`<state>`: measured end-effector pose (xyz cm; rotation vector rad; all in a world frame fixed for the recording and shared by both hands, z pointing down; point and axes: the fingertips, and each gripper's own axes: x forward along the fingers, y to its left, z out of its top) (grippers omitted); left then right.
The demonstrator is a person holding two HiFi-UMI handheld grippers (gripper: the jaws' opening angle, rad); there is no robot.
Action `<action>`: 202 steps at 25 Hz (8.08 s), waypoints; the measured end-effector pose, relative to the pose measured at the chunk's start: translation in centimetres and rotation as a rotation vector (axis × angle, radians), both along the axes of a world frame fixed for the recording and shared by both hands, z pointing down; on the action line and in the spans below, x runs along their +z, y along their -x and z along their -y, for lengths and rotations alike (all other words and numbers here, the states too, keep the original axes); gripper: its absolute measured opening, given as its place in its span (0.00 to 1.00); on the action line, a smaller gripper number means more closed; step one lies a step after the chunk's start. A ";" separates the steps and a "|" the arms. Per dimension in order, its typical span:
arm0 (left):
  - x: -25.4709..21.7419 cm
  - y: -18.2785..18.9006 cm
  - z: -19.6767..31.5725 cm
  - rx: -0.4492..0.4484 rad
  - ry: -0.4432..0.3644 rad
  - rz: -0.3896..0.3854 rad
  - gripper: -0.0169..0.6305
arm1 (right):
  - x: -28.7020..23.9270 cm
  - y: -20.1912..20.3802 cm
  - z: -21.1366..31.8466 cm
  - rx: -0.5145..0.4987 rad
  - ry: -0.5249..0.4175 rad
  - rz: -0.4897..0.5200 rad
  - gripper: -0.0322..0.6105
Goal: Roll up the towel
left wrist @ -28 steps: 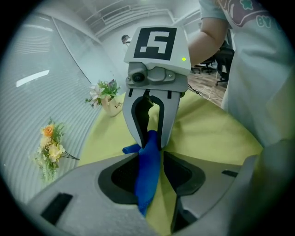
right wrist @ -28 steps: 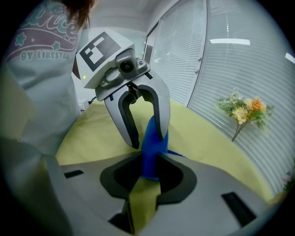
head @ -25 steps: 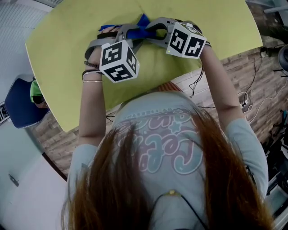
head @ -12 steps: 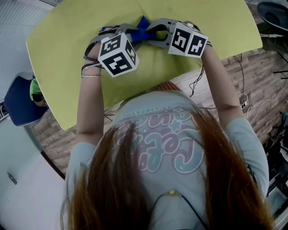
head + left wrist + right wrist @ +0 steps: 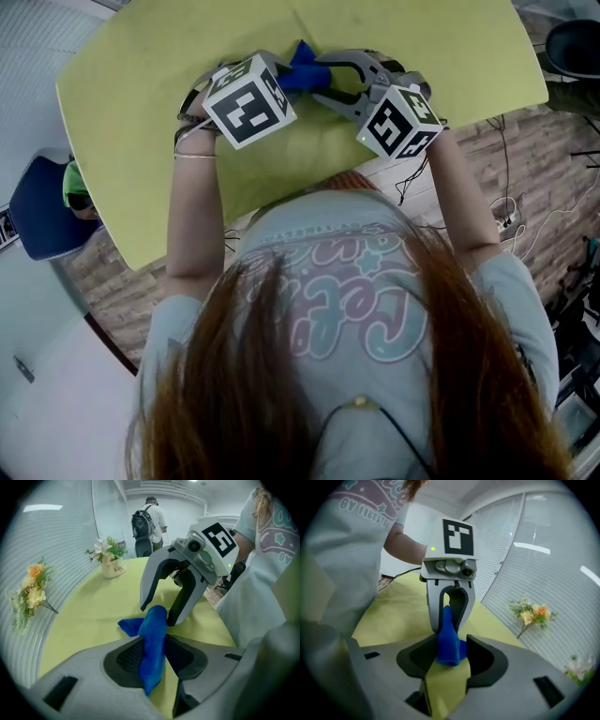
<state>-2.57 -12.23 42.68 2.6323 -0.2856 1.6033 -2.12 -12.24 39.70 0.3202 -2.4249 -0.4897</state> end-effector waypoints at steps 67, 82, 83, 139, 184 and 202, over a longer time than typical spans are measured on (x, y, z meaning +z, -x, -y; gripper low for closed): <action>-0.7 0.6 3.2 0.025 -0.093 -0.009 0.22 | 0.1 1.4 1.8 -0.054 -0.146 -0.149 0.31; -0.6 0.5 4.2 0.009 -0.052 -0.035 0.22 | 2.7 1.3 2.7 -0.060 -0.360 -0.304 0.29; -0.7 0.4 4.2 0.007 -0.059 -0.037 0.22 | 2.7 1.3 2.7 -0.055 -0.341 -0.295 0.27; -1.0 0.4 6.2 0.023 -0.224 -0.014 0.23 | 2.6 1.2 5.2 0.004 -0.266 -0.271 0.32; -10.7 6.7 2.0 -0.614 -0.531 -0.615 0.27 | -6.0 0.5 3.2 0.254 0.074 0.356 0.39; -16.0 9.6 0.4 -0.749 -0.630 -0.839 0.27 | -11.7 -0.5 1.5 0.271 0.006 0.569 0.39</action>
